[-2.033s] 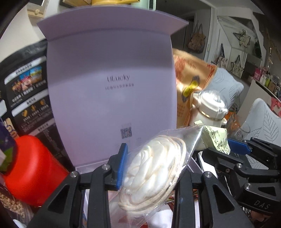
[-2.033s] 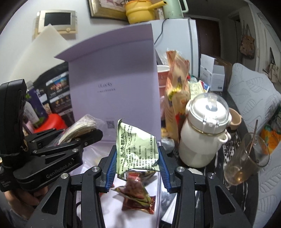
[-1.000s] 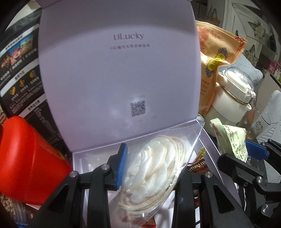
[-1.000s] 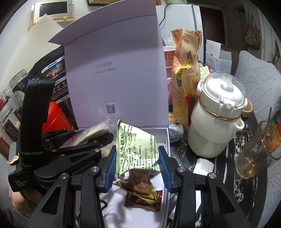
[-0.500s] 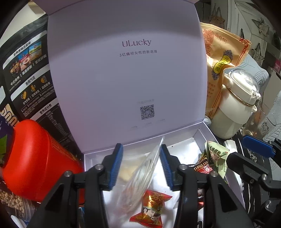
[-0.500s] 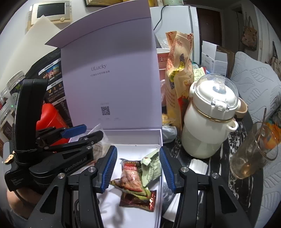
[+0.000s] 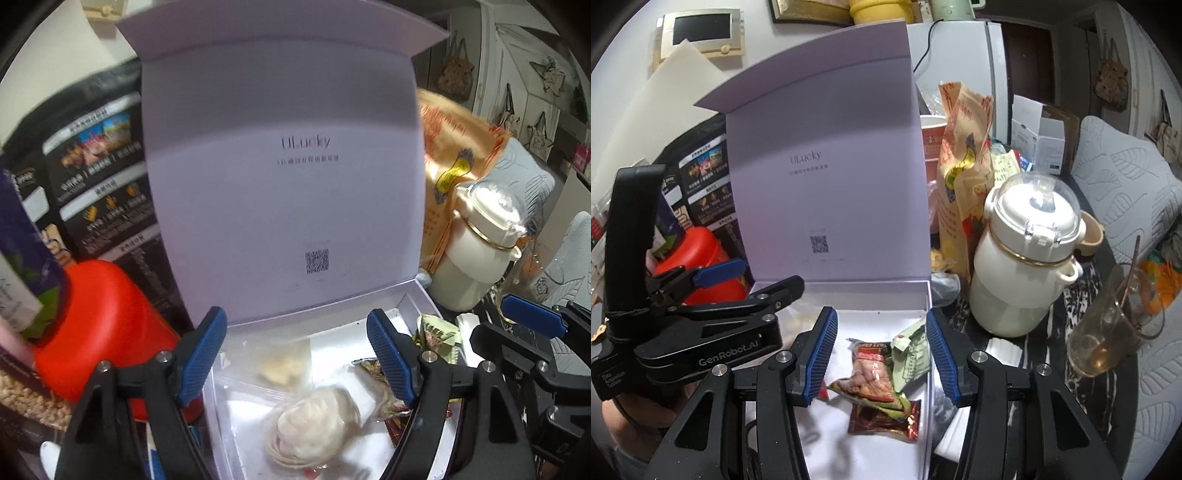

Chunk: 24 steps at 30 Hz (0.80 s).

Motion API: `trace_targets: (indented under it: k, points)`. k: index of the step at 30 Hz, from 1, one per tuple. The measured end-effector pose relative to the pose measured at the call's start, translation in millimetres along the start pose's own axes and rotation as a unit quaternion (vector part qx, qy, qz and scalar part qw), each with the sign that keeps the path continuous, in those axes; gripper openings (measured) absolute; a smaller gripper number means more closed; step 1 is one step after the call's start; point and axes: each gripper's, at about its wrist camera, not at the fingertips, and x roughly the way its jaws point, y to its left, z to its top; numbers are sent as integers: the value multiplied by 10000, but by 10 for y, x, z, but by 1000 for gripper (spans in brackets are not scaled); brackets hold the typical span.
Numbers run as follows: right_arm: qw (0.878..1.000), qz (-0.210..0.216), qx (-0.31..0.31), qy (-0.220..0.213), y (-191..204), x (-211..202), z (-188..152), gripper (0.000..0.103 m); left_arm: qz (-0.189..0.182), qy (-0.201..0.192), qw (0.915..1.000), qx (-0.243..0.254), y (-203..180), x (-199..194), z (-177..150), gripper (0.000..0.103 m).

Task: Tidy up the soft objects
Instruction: 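Withdraw both tools from the box and lower them toward the lavender pouch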

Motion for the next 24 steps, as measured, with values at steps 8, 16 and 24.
trace_targets:
  k: [8, 16, 24]
  points:
    - [9998, -62, -32, -193, 79, -311, 18, 50, -134, -302, 9994, 94, -31, -417, 18, 78]
    - [9989, -162, -23, -444, 140, -720, -2, 50, -176, -662, 9975, 153, -50, -898, 30, 78]
    - [9970, -265, -100, -723, 266, -1161, -60, 50, -317, -926, 9951, 132, -68, -1288, -31, 78]
